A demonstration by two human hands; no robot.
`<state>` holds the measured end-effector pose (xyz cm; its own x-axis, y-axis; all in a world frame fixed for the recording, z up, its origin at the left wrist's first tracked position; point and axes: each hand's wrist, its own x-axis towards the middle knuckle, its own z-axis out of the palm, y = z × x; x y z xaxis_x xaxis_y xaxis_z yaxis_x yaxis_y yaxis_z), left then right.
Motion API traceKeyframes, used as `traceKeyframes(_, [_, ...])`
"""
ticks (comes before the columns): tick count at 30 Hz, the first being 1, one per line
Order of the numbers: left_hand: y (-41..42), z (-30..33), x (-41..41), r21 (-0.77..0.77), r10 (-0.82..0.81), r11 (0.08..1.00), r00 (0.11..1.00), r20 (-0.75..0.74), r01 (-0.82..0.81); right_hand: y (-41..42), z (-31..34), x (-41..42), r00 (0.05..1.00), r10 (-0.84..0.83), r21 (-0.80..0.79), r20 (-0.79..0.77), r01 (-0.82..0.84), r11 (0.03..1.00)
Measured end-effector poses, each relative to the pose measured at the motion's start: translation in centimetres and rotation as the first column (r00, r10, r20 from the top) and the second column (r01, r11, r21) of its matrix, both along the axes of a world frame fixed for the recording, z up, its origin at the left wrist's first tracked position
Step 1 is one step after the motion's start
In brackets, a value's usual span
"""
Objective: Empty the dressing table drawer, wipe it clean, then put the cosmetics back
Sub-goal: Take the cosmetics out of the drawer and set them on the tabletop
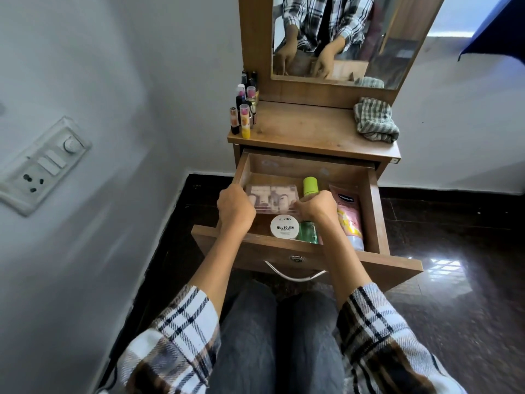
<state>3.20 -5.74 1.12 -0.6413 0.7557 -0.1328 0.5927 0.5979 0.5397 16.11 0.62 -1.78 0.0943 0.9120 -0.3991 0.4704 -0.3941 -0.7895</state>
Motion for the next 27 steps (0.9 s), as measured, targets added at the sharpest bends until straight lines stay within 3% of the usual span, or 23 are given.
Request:
traceKeyframes(4, [-1.6, 1.8, 0.5, 0.105, 0.019, 0.994, 1.0, -0.013, -0.017, -2.4, 1.9, 1.5, 0.999, -0.018, 0.133, -0.049, 0.025, 0.991])
traceKeyframes(10, [-2.3, 5.9, 1.1, 0.354, -0.06, 0.932, 0.996, -0.071, 0.081, -4.2, 7.8, 3.6, 0.974, -0.017, 0.318, -0.224, 0.09, 0.944])
traceKeyframes(13, [-0.5, 7.4, 1.0, 0.432, -0.089, 0.897, 0.995, -0.044, 0.099, -3.0, 9.9, 3.6, 0.978, -0.022, 0.376, -0.207, 0.1, 0.921])
traceKeyframes(20, [6.5, 6.3, 0.1, 0.362, -0.019, 0.931, 0.998, -0.052, 0.037, 2.3, 8.7, 2.0, 0.988, -0.05, 0.339, -0.146, 0.097, 0.936])
traceKeyframes(27, [9.8, 3.7, -0.8, 0.341, -0.058, 0.936, 0.993, -0.104, 0.09, 6.3, 6.8, 0.3, 0.999, 0.033, 0.361, 0.044, -0.046, 0.931])
